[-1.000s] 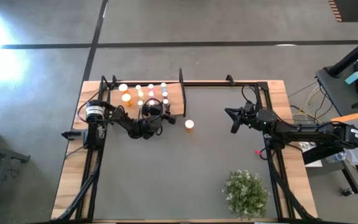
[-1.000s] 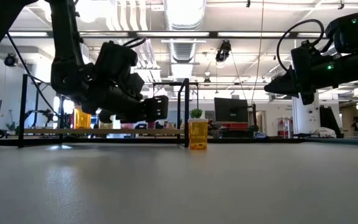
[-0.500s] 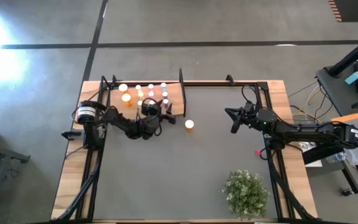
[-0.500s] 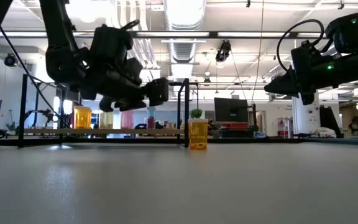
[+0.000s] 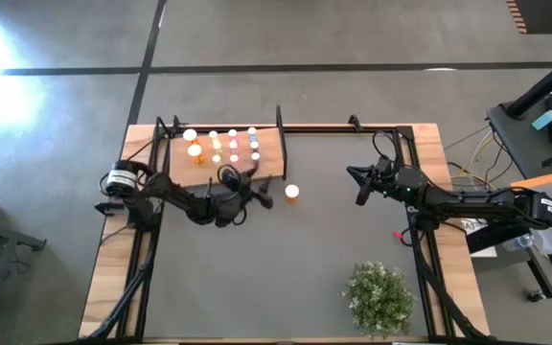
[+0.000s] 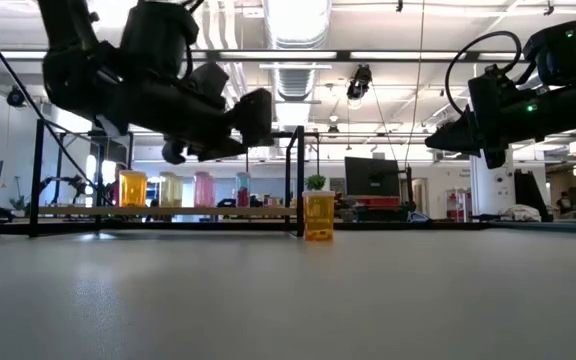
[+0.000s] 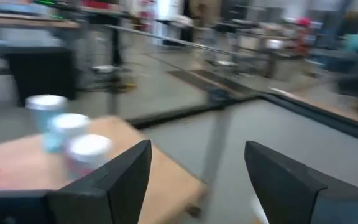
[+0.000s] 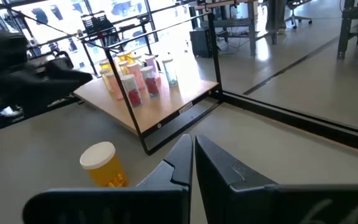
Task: Pick and place medicine bottles onto shelf by color
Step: Put the orange pill bottle on the shelf aligned with the other orange pill bottle
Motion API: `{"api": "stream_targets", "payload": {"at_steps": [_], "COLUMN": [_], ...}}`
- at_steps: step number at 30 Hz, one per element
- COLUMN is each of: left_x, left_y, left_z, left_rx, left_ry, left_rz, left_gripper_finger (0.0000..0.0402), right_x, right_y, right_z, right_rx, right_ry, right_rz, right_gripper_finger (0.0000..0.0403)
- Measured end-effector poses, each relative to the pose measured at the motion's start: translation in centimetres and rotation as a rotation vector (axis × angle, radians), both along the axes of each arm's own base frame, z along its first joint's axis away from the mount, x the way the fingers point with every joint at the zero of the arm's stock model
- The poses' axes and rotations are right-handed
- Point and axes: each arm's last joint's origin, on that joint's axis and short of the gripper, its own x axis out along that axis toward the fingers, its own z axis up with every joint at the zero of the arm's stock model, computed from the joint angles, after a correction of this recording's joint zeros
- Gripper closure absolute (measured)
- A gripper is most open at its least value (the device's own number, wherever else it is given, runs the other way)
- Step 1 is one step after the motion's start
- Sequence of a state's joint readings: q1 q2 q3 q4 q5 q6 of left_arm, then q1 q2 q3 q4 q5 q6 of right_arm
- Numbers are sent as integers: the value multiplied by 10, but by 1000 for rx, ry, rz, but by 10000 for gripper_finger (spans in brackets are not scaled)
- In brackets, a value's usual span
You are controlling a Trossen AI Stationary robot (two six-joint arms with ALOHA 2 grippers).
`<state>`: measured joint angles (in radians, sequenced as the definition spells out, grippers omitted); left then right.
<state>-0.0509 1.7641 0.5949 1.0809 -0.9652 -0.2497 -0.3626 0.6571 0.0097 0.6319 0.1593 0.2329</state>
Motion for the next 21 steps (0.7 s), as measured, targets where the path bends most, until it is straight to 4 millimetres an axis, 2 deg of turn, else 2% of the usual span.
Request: {"api": "stream_targets", "payload": {"at_steps": [5,9,16,21], "left_x": [4,6,6,5], "left_y": [-26,-32,-34,-33], "left_z": [-3,-6,-10,-14], "left_rx": [-21,-27,23,25], "left_ry": [28,69,163,212], "left_rz": [-285,-471,-492,-492], "left_gripper_finger": [159,159,155,106], "right_x": [0,0,0,0], "right_y": [0,0,0,0], "right_z": [0,0,0,0], "right_rx": [0,0,0,0], "right_ry": [0,0,0,0], "right_rz": [0,0,0,0], "right_gripper_finger": [394,394,394,394]}}
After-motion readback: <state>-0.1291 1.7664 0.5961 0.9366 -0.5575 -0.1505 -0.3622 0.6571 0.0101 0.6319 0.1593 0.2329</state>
